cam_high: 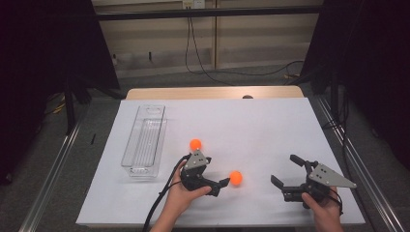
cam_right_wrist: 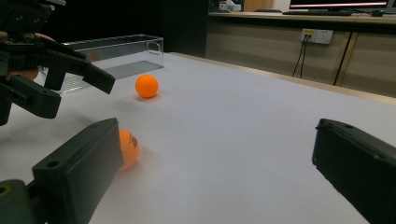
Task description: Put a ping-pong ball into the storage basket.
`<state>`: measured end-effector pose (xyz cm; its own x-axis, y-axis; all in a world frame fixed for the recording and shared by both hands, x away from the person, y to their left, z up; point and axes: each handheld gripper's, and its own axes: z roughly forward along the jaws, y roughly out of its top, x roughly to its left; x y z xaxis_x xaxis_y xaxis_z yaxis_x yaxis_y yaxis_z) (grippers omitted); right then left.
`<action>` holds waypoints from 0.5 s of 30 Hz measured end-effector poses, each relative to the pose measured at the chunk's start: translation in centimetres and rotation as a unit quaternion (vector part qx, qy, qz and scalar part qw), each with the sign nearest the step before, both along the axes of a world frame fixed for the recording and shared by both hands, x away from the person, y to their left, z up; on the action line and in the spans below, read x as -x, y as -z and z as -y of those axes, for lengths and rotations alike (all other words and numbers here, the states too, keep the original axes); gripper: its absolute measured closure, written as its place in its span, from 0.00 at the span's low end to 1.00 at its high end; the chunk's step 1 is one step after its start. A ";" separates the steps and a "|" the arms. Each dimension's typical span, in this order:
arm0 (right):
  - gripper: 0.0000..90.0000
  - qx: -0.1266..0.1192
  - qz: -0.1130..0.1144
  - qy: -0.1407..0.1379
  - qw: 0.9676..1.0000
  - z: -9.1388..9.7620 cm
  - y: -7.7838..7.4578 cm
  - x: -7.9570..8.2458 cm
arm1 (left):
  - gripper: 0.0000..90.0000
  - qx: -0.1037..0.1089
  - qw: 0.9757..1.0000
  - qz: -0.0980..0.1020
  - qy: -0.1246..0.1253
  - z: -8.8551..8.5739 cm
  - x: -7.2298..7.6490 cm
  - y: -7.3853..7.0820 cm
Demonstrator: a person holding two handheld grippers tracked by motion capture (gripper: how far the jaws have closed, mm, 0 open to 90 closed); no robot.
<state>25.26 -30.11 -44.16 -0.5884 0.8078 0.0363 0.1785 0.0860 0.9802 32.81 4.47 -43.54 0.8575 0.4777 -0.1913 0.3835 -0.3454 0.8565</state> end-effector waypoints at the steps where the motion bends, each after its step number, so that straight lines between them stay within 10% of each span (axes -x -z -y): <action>1: 0.01 0.000 0.000 0.000 1.000 0.0 0.0 0.0 | 0.03 0.002 1.000 -0.001 -0.001 0.1 0.0 0.0; 15: 0.01 0.000 -0.001 -0.001 1.000 0.0 0.0 0.0 | 0.03 -0.011 1.000 -0.003 0.006 0.7 0.1 0.2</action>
